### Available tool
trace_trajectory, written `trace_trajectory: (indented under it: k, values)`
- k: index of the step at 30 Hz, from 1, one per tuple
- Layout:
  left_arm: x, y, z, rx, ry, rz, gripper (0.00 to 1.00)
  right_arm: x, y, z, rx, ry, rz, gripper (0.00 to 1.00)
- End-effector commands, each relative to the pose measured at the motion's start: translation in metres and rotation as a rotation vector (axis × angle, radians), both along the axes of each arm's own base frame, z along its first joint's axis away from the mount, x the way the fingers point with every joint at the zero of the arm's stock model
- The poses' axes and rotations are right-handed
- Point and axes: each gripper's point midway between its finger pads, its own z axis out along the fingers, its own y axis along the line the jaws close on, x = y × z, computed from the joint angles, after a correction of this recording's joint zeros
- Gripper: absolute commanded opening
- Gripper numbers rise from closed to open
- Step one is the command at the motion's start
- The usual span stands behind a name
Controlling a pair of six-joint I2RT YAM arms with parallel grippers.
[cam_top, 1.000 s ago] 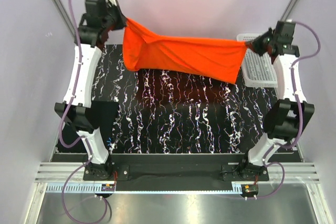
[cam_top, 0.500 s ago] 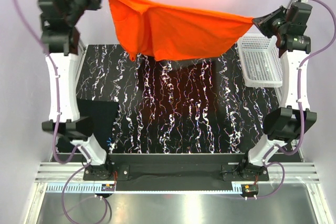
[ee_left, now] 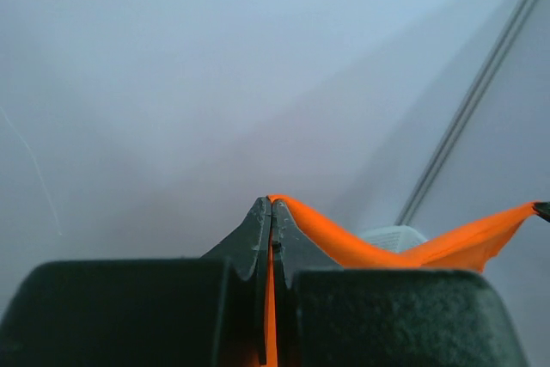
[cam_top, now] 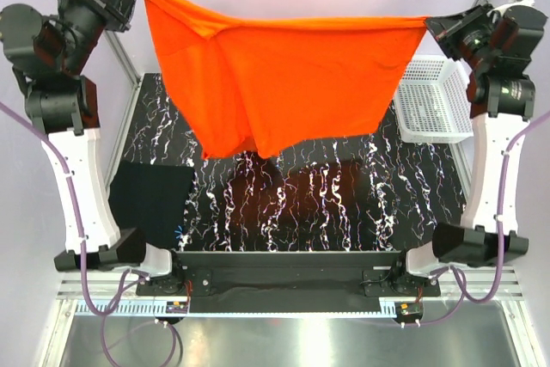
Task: Fold and stack the t-shirts
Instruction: Flatten the tshirt out
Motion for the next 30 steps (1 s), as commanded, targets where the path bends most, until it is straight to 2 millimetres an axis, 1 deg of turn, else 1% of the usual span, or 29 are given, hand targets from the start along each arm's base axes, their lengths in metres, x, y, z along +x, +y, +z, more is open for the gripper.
trace_trajectory:
  k: [1, 2, 4, 5, 7, 8, 9, 10, 11, 12, 13, 14, 15, 16, 17, 18, 19, 20, 22, 24, 25, 26, 28, 29, 30]
  values:
    - [-0.067, -0.022, 0.042, 0.026, -0.171, -0.087, 0.0, -0.035, 0.008, 0.027, -0.019, -0.078, 0.012, 0.0]
    - [-0.074, -0.026, 0.044, 0.03, -0.181, -0.099, 0.0, -0.051, 0.013, 0.037, -0.019, -0.102, 0.022, 0.0]
    - [-0.093, -0.034, 0.048, 0.042, -0.201, -0.124, 0.0, -0.067, 0.019, 0.041, -0.022, -0.116, 0.043, 0.0]
    - [-0.113, -0.042, 0.055, 0.058, -0.235, -0.14, 0.0, -0.087, 0.022, 0.051, -0.035, -0.146, 0.041, 0.0]
    - [-0.136, -0.051, 0.059, 0.071, -0.256, -0.159, 0.0, -0.106, 0.024, 0.053, -0.049, -0.164, 0.033, 0.0]
    - [-0.162, -0.053, 0.07, 0.104, -0.319, -0.145, 0.0, -0.13, 0.028, 0.064, -0.059, -0.209, 0.034, 0.0]
    - [-0.171, -0.054, 0.068, 0.115, -0.307, -0.139, 0.0, -0.137, 0.03, 0.06, -0.058, -0.208, 0.037, 0.0]
    - [-0.184, -0.057, 0.072, 0.114, -0.327, -0.14, 0.0, -0.146, 0.031, 0.059, -0.058, -0.212, 0.031, 0.0]
    - [-0.211, -0.055, 0.083, 0.156, -0.398, -0.11, 0.0, -0.169, 0.034, 0.066, -0.06, -0.252, 0.027, 0.0]
    - [-0.216, -0.049, 0.079, 0.15, -0.378, -0.076, 0.0, -0.175, 0.036, 0.058, -0.057, -0.243, 0.029, 0.0]
    - [-0.23, -0.051, 0.08, 0.149, -0.393, -0.096, 0.0, -0.184, 0.037, 0.056, -0.055, -0.243, 0.029, 0.0]
    - [-0.24, -0.046, 0.082, 0.174, -0.422, -0.072, 0.0, -0.203, 0.041, 0.059, -0.059, -0.271, 0.027, 0.0]
    - [-0.254, -0.036, 0.081, 0.161, -0.425, -0.037, 0.0, -0.207, 0.042, 0.052, -0.05, -0.254, 0.029, 0.0]
    - [-0.265, -0.035, 0.081, 0.15, -0.436, -0.058, 0.0, -0.213, 0.045, 0.047, -0.042, -0.244, 0.039, 0.0]
    - [-0.268, -0.03, 0.08, 0.16, -0.447, -0.043, 0.0, -0.227, 0.048, 0.048, -0.037, -0.26, 0.047, 0.0]
    - [-0.277, -0.02, 0.08, 0.143, -0.451, -0.012, 0.0, -0.232, 0.05, 0.043, -0.032, -0.253, 0.049, 0.0]
    - [-0.281, -0.018, 0.08, 0.134, -0.455, -0.025, 0.0, -0.236, 0.05, 0.039, -0.028, -0.238, 0.045, 0.0]
    - [-0.28, -0.016, 0.077, 0.142, -0.452, -0.016, 0.0, -0.244, 0.05, 0.039, -0.028, -0.243, 0.037, 0.0]
    - [-0.276, -0.01, 0.073, 0.144, -0.438, 0.011, 0.0, -0.249, 0.05, 0.036, -0.018, -0.232, 0.031, 0.0]
    - [-0.255, -0.014, 0.061, 0.171, -0.391, 0.032, 0.0, -0.247, 0.049, 0.03, -0.001, -0.204, 0.029, 0.0]
    - [-0.244, -0.018, 0.056, 0.182, -0.369, 0.035, 0.0, -0.243, 0.047, 0.023, 0.01, -0.171, 0.019, 0.0]
    - [-0.221, -0.027, 0.043, 0.211, -0.333, 0.038, 0.0, -0.237, 0.044, 0.016, 0.017, -0.142, 0.005, 0.0]
    - [-0.187, -0.036, 0.024, 0.244, -0.271, 0.067, 0.0, -0.224, 0.033, -0.004, 0.037, -0.065, -0.055, 0.0]
    - [-0.15, -0.049, -0.004, 0.302, -0.188, 0.072, 0.0, -0.215, 0.028, -0.014, 0.041, -0.029, -0.076, 0.0]
    - [-0.133, -0.053, -0.016, 0.319, -0.149, 0.085, 0.0, -0.206, 0.023, -0.029, 0.051, 0.021, -0.098, 0.0]
